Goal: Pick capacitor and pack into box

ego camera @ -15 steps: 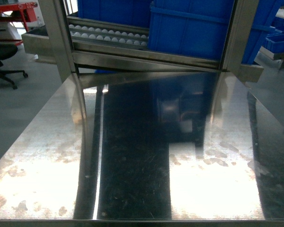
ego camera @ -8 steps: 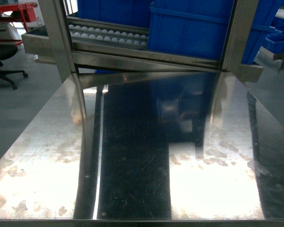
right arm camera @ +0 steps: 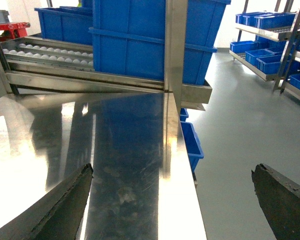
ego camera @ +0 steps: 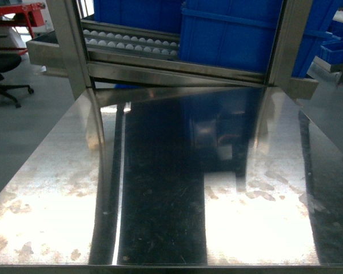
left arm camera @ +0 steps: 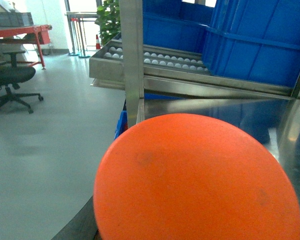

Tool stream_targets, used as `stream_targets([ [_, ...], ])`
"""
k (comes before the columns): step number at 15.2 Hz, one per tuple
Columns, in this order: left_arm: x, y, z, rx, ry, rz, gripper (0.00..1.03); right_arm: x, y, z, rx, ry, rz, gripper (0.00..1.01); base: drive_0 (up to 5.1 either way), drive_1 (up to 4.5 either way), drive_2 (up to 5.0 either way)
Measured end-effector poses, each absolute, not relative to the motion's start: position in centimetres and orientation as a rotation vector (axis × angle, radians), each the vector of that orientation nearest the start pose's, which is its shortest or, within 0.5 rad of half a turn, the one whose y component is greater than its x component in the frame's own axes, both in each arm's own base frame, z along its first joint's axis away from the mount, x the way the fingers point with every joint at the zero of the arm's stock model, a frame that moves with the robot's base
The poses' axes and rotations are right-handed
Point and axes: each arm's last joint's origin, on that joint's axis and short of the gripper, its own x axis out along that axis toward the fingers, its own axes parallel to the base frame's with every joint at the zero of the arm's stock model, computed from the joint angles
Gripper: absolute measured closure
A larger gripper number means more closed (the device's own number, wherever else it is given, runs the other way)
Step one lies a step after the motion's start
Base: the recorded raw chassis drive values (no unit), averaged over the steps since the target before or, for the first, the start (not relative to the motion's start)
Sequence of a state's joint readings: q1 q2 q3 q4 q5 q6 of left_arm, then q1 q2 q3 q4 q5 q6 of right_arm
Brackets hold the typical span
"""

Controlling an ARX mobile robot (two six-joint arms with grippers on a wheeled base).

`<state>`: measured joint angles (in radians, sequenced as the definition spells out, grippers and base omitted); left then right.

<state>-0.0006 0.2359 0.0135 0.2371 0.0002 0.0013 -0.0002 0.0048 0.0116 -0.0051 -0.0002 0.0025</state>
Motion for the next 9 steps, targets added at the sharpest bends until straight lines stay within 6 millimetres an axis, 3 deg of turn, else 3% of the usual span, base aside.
stream_targets([
  [9,9.7,0.0,16.7,0.001,0.006,-0.001,0.59,9.7,0.0,16.7,0.003,-0.002,-0.001,0.03,0.0,0.0,0.0],
])
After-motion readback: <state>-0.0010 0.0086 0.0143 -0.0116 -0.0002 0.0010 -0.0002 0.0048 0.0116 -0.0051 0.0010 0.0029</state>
